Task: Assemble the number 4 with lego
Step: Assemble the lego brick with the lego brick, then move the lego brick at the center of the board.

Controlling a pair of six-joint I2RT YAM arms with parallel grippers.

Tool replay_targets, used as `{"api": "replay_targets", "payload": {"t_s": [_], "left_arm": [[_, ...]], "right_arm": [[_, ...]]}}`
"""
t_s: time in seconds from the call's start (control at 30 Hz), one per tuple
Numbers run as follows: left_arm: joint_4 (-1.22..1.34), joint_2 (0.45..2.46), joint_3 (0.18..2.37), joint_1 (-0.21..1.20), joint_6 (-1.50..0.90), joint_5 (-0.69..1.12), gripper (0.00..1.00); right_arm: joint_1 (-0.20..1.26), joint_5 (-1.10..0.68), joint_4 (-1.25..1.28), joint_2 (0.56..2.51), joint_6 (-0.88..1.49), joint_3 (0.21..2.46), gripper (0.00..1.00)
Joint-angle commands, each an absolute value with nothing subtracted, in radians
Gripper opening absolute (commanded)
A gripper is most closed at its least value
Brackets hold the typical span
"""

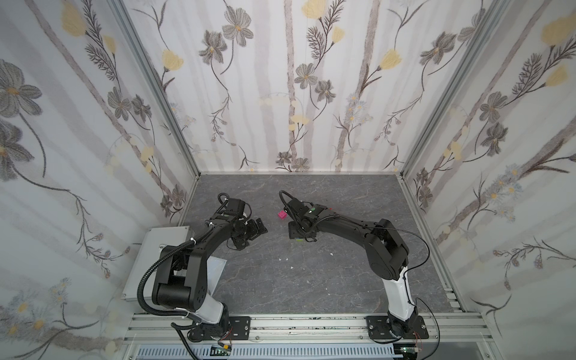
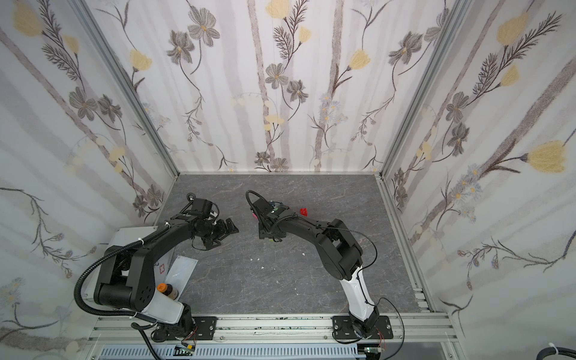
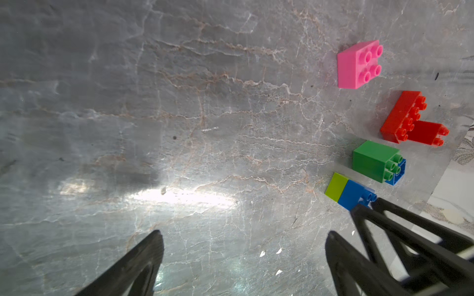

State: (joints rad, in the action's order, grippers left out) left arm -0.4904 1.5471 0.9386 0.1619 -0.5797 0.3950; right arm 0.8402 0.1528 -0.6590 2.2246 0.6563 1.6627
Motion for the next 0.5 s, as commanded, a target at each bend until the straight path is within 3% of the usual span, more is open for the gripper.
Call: {"api": "replay_targets", "payload": {"t_s": [0.0,0.1,0.27,0.47], "left_arm": [[-0.508,1.546,0.949,0.163,-0.581,0.382,1.00],[-0.523,1.543,0.957,0.163,-0.583,0.351,1.00],[-0.481,1.468,0.924,0.126,-0.649,0.279,1.00],[-0.462,1.391,0.890,0.069,-0.687,0.240,1.00]], "right_arm": [[0.818,0.137,-0.651,2.194,0.538,1.728,0.93],[0.785,0.059,-0.592,2.192,0.289,1.736,0.94],[0.719,-0.056,-0.569,2.297,-0.154,1.828,0.87],[0.693,-0.132,-0.650,2.488,-0.248,2.104,0.85]]}}
